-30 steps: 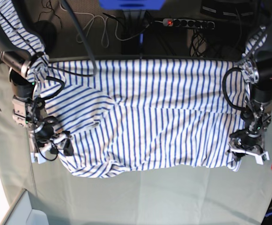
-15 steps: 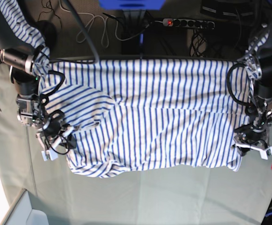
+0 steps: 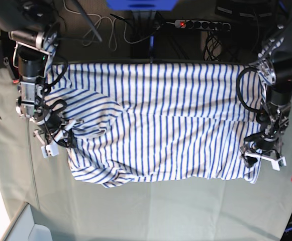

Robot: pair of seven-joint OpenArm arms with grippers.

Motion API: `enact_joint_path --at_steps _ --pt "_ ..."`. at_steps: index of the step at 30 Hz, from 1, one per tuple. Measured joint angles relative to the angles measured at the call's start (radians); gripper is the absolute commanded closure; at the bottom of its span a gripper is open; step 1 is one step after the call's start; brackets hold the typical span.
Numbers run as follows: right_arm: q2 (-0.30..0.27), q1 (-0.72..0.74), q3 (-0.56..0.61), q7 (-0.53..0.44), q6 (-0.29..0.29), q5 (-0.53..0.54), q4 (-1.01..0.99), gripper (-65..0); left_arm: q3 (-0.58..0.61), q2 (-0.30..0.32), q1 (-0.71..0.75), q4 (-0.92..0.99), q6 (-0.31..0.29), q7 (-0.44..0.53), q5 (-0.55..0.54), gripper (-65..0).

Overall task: Layout the t-shirt on the table in an organized manner, then fold the t-shirt properly
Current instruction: 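Grasp the shirt's side edges with both grippers and pull inward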

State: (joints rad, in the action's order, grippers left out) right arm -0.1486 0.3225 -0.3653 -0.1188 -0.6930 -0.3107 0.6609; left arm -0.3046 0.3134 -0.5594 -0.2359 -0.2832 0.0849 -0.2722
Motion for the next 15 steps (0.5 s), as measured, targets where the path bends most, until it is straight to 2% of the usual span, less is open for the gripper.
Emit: enact_joint_path --at_steps 2,4,6,9,10,12,15 --pt "0.005 -0.002 0.0 0.002 -0.001 0.0 0.005 0.0 0.0 0.002 0.021 0.0 -0.001 0.002 -0.001 -43.6" --pt "0.004 -0.002 0.0 0.002 0.0 0.0 0.006 0.0 0.0 0.003 0.037 0.0 -0.002 0.031 -0.001 -38.6" --pt "0.004 -0.005 0.0 0.002 0.0 0.0 0.006 0.0 0.0 0.005 0.039 0.017 -0.001 0.034 -0.002 -28.1" --pt "0.002 -0.005 0.0 0.002 0.0 0.0 0.006 0.0 0.0 0.008 0.041 0.041 0.0 0.05 -0.008 -4.3" --pt "0.002 -0.005 0.0 0.002 0.0 0.0 0.006 0.0 0.0 0.008 0.043 0.041 -0.001 0.055 -0.011 0.0" --pt "0.0 -0.005 0.0 0.002 -0.001 0.0 0.006 0.0 -0.001 0.009 0.044 0.04 -0.001 0.053 -0.012 -1.6" --pt "-0.001 -0.011 0.0 0.001 0.0 0.001 0.011 0.0 -0.001 0.01 0.045 0.037 -0.001 0.047 -0.012 0.0"
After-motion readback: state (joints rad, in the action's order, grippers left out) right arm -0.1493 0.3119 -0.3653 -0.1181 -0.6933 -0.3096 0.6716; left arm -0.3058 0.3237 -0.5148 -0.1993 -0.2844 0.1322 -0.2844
